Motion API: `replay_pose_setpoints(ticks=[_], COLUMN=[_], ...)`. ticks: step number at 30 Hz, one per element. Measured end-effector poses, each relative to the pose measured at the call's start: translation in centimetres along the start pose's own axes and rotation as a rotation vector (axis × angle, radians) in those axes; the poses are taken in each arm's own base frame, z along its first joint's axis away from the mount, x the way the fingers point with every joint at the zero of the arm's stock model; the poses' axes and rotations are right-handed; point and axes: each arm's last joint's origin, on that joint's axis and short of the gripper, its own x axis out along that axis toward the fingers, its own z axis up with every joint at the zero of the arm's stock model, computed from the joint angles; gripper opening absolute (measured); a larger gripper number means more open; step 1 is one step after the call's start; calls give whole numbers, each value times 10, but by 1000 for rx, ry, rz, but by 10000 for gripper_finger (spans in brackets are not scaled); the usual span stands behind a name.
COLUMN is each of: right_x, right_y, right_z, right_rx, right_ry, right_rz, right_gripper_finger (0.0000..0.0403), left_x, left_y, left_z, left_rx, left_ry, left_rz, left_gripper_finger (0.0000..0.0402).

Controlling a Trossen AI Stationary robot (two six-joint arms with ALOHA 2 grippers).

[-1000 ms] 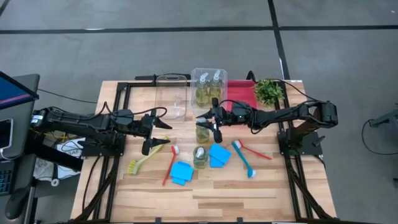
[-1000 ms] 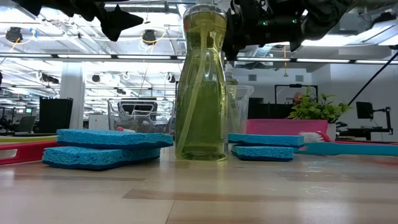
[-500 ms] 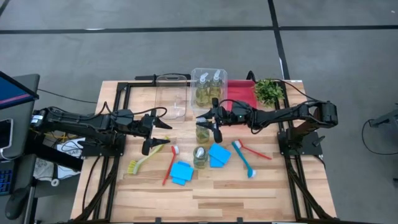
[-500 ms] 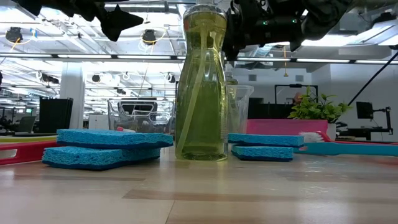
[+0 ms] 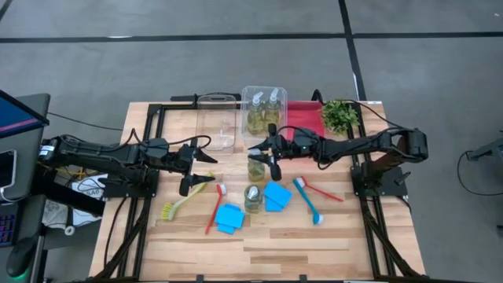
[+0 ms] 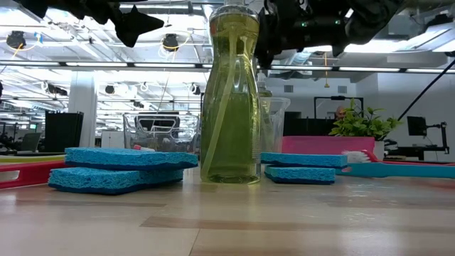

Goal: Pick & Place Kitchen Sink Supplies
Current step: Put the green dish soap into the white bin

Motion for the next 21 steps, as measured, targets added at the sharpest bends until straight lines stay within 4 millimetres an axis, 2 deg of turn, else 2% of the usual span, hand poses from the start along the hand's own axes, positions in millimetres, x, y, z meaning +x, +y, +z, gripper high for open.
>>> replay_pose_setpoints(ticks=[14,21], right_x=[-28,-38], right_y=[6,8], right_z=[40,72], right_rx=[16,-13], right_ry=[-107,-102], right_rz=[2,-10], right_gripper_finger=[91,91], left_x=[0,0], left_y=[0,0], left_z=[0,0], left_rx=[0,0], left_ry=[0,0], left_rz=[0,1], left_gripper_finger=[287,287])
